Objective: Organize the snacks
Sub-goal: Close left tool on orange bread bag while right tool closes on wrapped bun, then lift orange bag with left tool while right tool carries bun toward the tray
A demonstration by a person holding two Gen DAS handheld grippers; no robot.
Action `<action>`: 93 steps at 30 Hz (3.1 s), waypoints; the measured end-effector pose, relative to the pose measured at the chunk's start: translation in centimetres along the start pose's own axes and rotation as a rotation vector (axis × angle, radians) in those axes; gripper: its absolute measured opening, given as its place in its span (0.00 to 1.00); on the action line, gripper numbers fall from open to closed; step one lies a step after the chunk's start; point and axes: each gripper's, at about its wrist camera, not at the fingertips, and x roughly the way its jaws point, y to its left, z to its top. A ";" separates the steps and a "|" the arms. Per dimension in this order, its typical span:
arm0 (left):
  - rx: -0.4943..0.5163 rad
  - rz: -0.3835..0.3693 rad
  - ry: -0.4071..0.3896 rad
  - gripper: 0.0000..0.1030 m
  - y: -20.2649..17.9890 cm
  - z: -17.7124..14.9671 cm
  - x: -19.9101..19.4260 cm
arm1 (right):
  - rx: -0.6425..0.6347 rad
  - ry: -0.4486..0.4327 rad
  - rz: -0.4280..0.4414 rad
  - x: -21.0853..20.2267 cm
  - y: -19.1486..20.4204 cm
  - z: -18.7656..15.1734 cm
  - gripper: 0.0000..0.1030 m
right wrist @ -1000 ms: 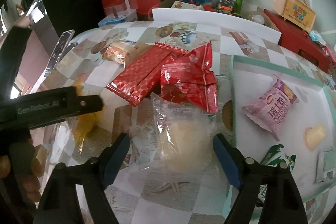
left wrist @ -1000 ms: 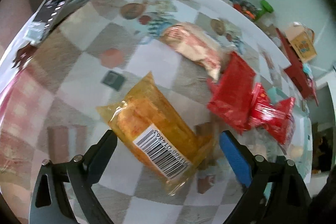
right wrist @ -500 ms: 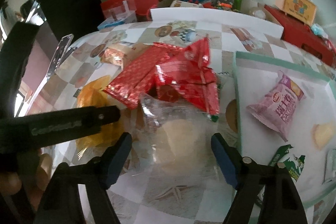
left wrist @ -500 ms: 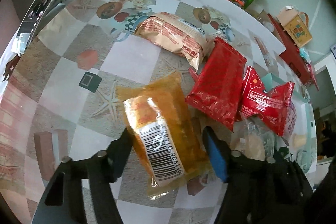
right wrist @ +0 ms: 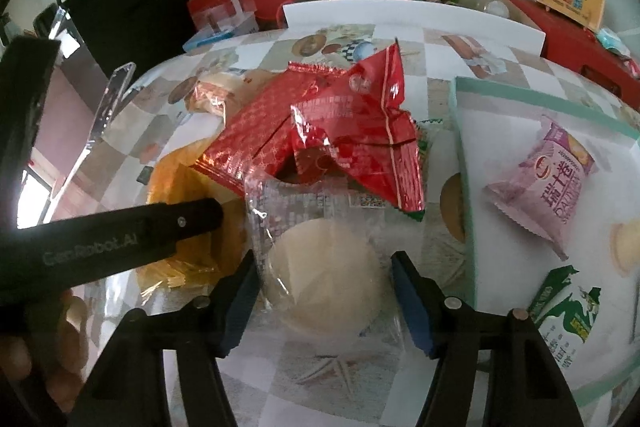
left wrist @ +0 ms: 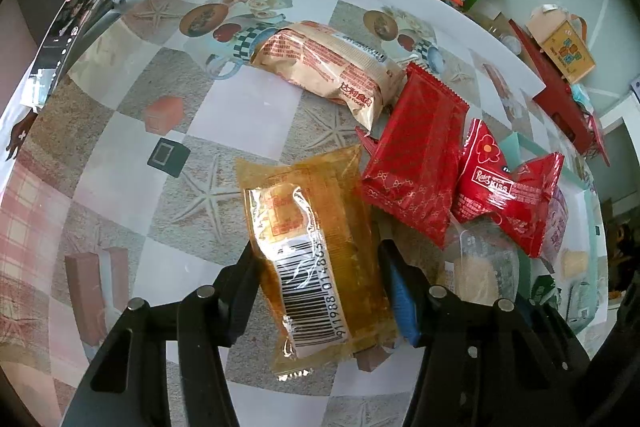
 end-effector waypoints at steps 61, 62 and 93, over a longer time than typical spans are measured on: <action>0.096 -0.047 -0.259 0.41 -4.5 0.1 -8.8 | 0.070 -0.249 -0.007 -9.8 -2.4 1.4 0.55; 0.101 -0.049 -0.261 0.41 -4.7 0.1 -8.9 | 0.081 -0.252 -0.013 -9.9 -2.8 1.4 0.55; 0.476 -0.192 -0.147 0.41 -23.5 -1.9 -3.3 | 0.603 -0.368 -0.335 -14.0 -25.2 -3.3 0.55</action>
